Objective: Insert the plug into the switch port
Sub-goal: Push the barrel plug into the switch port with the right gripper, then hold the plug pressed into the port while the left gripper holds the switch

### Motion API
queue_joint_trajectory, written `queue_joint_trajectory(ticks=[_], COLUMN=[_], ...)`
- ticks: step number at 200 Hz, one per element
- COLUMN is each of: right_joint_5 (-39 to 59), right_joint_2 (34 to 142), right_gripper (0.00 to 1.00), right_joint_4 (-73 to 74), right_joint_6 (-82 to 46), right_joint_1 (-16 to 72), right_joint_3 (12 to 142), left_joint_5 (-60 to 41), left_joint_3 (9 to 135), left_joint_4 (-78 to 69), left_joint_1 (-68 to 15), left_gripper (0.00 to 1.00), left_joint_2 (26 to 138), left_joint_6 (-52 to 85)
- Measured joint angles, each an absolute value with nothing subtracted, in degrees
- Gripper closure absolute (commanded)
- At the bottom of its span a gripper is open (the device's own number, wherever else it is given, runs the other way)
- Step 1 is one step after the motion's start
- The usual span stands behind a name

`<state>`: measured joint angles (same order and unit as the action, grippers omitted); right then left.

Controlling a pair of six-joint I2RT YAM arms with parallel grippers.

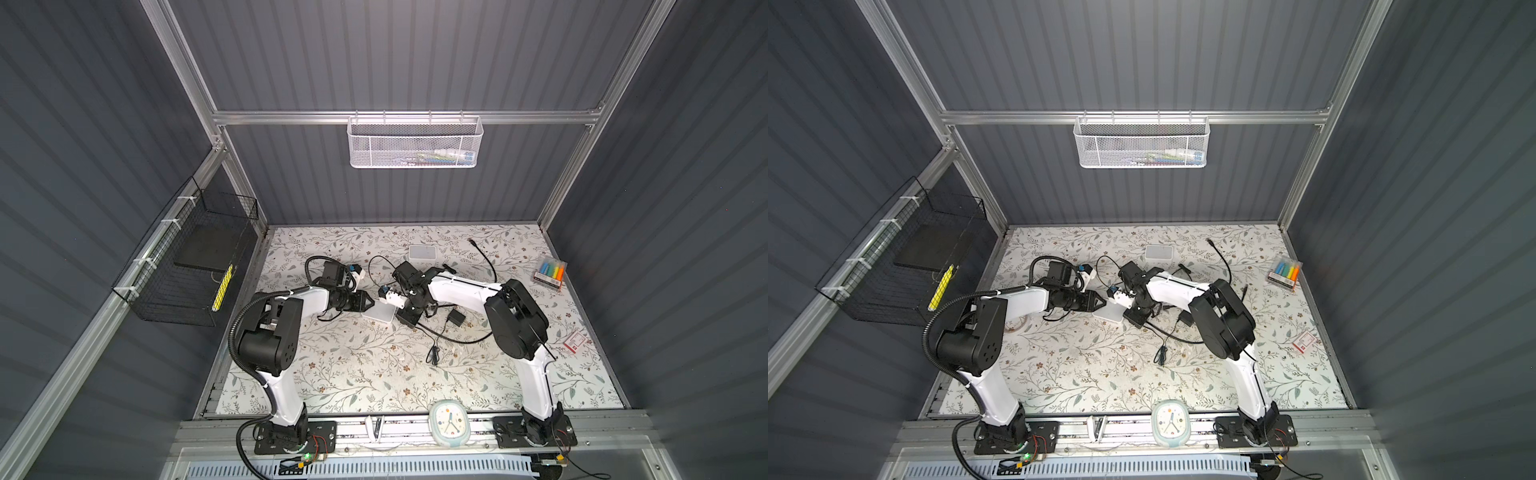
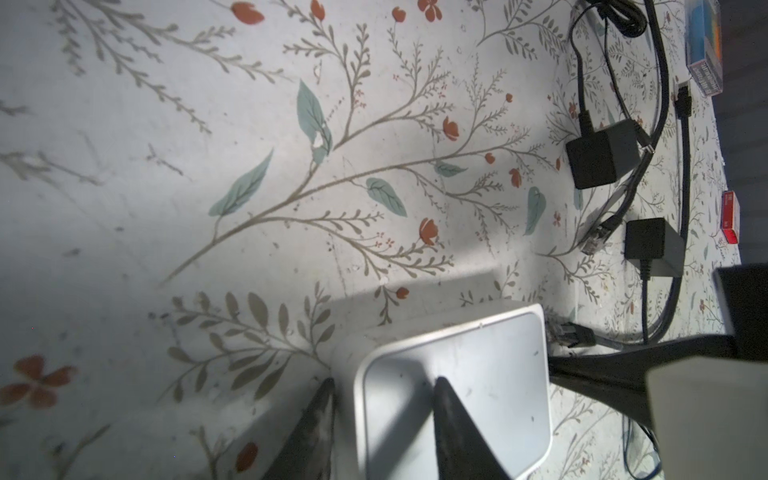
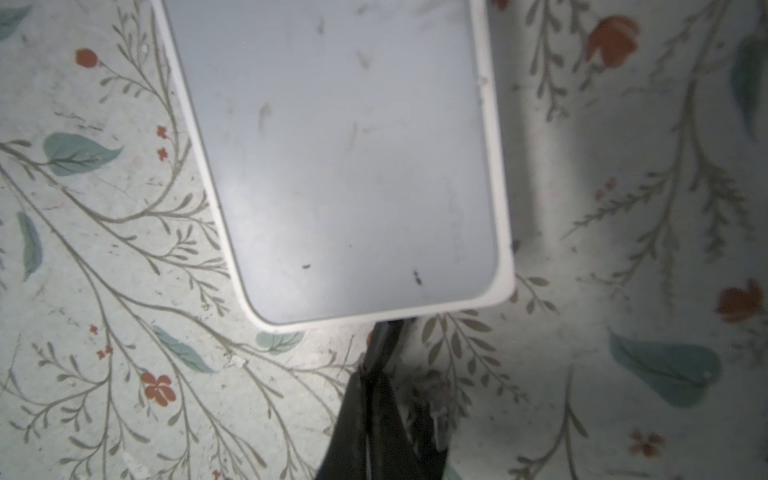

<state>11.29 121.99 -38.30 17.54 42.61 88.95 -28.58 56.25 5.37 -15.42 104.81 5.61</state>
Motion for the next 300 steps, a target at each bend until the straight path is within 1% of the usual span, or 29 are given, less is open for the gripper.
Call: queue_joint_trajectory(ticks=[28, 52, 90, 235, 300], right_joint_5=[11.2, 11.3, 11.4, 11.8, 11.8], right_joint_2=[121.1, 119.8, 118.8, 119.3, 119.3], right_gripper=[1.0, 1.0, 1.0, 1.0, 1.0], right_joint_4=[-38.4, -38.2, -37.4, -36.1, -33.4], right_joint_6=[17.5, 16.9, 15.8, 11.3, 7.7], right_joint_1=[42.7, 42.8, 42.9, 43.5, 43.9], right_joint_3=[88.9, 88.9, 88.7, 87.6, 84.7], left_joint_5=[-28.6, -28.4, -28.1, -28.0, -27.9], left_joint_3=[56.4, 56.9, 56.9, 56.7, 56.5], left_joint_4=[6.0, 6.3, 6.4, 6.2, 5.5], left_joint_1=[-15.7, -16.1, -16.1, -16.2, -16.6], left_gripper=[0.43, 0.39, 0.39, 0.45, 0.5], left_joint_2=[104.8, 104.8, 104.7, 104.8, 104.9], left_joint_6=[4.8, 4.6, 4.6, 4.7, 4.7])
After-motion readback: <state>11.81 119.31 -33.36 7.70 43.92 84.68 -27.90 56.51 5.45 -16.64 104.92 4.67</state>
